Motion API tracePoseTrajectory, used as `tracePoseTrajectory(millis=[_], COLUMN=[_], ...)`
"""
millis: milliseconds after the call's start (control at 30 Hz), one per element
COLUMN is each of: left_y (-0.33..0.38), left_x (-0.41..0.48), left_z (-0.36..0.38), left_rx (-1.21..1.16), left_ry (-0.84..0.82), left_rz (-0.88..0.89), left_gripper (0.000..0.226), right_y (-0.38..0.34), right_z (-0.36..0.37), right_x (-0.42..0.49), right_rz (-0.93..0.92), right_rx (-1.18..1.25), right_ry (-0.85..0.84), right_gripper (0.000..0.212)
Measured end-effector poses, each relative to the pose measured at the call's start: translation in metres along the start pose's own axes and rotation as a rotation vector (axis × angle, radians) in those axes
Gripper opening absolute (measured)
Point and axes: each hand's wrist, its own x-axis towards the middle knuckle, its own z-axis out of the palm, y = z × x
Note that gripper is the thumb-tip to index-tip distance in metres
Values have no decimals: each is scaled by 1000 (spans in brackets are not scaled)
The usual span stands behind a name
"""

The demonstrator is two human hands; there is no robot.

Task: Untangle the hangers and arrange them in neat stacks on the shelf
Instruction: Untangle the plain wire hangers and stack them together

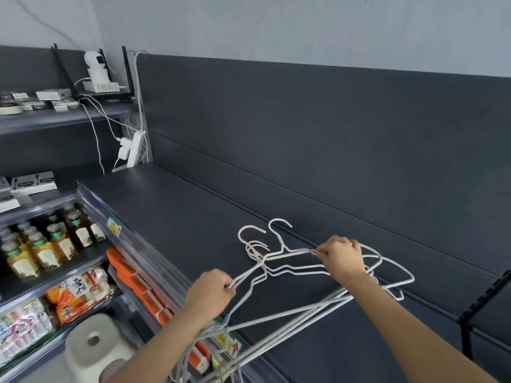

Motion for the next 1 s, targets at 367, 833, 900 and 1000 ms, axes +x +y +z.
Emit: tracePoseTrajectory(millis=[367, 833, 900, 1000], left_y=[-10, 15, 20, 23], left_x=[0, 3, 2, 0], left_z=[-8, -5, -3, 3], left_rx=[-17, -49, -11, 30], left_ry=[41, 228, 216, 192], left_rz=[0, 138, 138, 117], left_gripper=[20, 12, 14, 15], right_y=[8, 14, 11, -3], right_z=[25, 2, -2, -6], right_x=[-1, -14, -16, -26], right_rz=[45, 2, -12, -66], right_rx=[169, 167, 153, 264], right_ry=[-45, 90, 95, 119], right_gripper=[22, 17, 24, 25])
